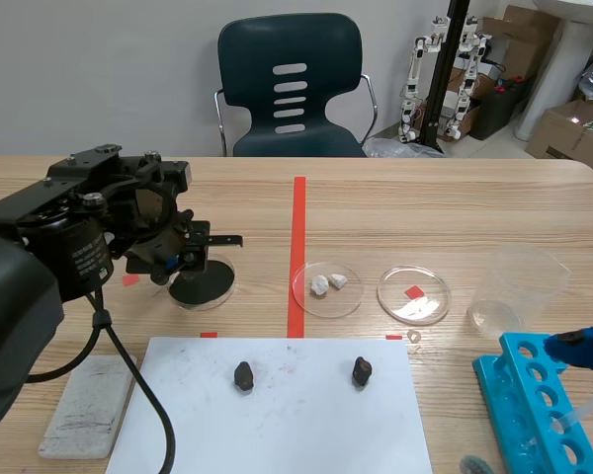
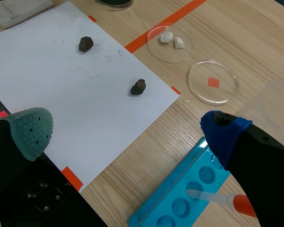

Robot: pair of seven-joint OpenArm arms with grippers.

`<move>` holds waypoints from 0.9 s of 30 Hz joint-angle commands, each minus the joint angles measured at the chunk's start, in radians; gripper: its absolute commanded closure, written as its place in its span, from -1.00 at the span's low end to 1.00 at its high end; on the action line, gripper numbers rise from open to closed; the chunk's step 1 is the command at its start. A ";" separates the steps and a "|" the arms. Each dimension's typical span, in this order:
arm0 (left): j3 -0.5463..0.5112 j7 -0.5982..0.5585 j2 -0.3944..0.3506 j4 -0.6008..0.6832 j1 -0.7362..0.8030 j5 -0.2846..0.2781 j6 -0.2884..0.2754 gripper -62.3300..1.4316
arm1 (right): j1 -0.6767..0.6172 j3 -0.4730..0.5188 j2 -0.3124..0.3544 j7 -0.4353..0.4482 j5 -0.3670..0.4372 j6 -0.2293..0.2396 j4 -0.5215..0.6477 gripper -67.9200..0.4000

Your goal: Lower the mineral onto the iron filings and hold still

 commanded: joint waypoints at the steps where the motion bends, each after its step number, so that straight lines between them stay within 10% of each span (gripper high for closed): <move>1: -0.005 -0.003 0.017 0.005 -0.034 0.005 0.002 0.55 | -0.002 -0.003 0.000 0.018 0.011 -0.001 0.014 -1.00; 27: -0.006 -0.026 0.054 -0.114 -0.043 0.046 0.002 0.55 | -0.002 -0.003 0.000 0.018 0.011 -0.001 0.014 -1.00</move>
